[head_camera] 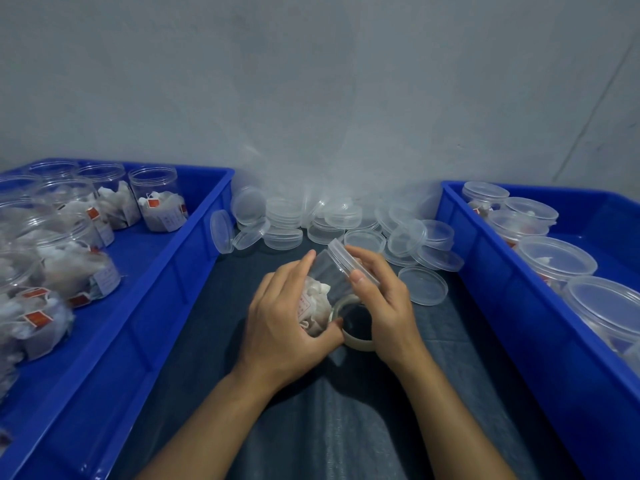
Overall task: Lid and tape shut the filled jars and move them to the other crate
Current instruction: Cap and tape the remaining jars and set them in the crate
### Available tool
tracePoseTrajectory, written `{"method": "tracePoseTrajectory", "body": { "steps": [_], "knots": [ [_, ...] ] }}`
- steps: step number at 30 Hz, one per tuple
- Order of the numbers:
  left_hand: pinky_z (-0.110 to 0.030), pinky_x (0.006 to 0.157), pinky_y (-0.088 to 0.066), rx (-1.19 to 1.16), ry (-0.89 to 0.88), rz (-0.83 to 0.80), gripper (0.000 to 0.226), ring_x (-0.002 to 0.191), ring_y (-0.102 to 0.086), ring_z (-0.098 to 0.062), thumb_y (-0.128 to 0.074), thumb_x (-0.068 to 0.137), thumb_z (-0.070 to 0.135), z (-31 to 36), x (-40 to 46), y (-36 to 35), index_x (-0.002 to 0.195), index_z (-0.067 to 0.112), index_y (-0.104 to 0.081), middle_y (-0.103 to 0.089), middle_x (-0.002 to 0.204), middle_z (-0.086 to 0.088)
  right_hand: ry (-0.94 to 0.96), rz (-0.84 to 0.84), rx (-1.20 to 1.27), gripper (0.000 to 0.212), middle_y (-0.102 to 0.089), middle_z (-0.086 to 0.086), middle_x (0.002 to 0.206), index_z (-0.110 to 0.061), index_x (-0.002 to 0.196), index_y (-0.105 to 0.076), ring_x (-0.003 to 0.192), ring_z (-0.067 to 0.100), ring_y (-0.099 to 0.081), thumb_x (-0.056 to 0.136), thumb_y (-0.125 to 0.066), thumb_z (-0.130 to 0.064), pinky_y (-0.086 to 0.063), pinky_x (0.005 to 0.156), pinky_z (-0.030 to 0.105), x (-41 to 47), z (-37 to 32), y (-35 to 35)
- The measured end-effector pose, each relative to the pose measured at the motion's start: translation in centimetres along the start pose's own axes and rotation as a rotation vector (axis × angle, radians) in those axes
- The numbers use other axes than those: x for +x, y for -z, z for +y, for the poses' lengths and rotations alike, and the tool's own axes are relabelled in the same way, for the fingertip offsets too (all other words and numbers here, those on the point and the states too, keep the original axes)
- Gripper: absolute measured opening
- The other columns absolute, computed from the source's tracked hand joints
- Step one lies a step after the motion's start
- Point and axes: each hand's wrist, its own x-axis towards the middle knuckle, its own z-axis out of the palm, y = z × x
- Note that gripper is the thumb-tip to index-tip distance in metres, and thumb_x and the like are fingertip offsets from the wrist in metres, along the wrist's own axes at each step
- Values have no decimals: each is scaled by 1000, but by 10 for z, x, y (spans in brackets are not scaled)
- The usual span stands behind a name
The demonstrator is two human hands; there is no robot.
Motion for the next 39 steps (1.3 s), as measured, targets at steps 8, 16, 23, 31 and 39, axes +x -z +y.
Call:
{"method": "tracePoseTrajectory", "body": {
  "steps": [8, 16, 23, 31, 39],
  "knots": [
    [-13, 100, -42, -46, 13, -15, 91, 116, -61, -12, -74, 69, 45, 2, 1, 5, 153, 14, -53, -64, 133, 11, 16, -26, 24, 45, -68, 3, 134, -25, 135, -65, 126, 29, -63, 96, -57, -46, -46, 104, 63, -1, 2, 0],
    [-41, 97, -58, -485, 164, -181, 75, 114, -73, -17, -69, 78, 46, -10, 1, 12, 148, 22, -57, -76, 122, 7, 46, -70, 129, 51, -71, 9, 125, -8, 131, -65, 119, 31, -66, 90, -53, -36, -51, 103, 49, -2, -9, 0],
    [-44, 93, -57, -698, 255, -232, 69, 108, -74, -29, -68, 79, 45, -16, 4, 11, 138, 10, -64, -77, 117, -10, 16, -110, 150, 51, -72, 10, 124, -7, 131, -65, 115, 32, -69, 91, -54, -37, -54, 97, 52, -2, -12, 2],
    [-55, 96, -56, -873, 336, -290, 73, 113, -70, -44, -65, 81, 42, -13, 6, 9, 142, 3, -58, -73, 122, -23, -1, -90, 143, 48, -73, 8, 124, -10, 130, -67, 115, 29, -69, 93, -55, -38, -56, 92, 43, -2, -11, 3],
    [-11, 97, -47, -244, 54, -140, 84, 129, -60, -2, -68, 83, 47, -13, 2, 9, 160, 48, -35, -61, 137, 20, 13, -27, -87, 45, -65, -11, 134, -37, 137, -64, 128, 12, -61, 95, -59, -52, -53, 103, 45, -3, -7, 0]
  ]
}}
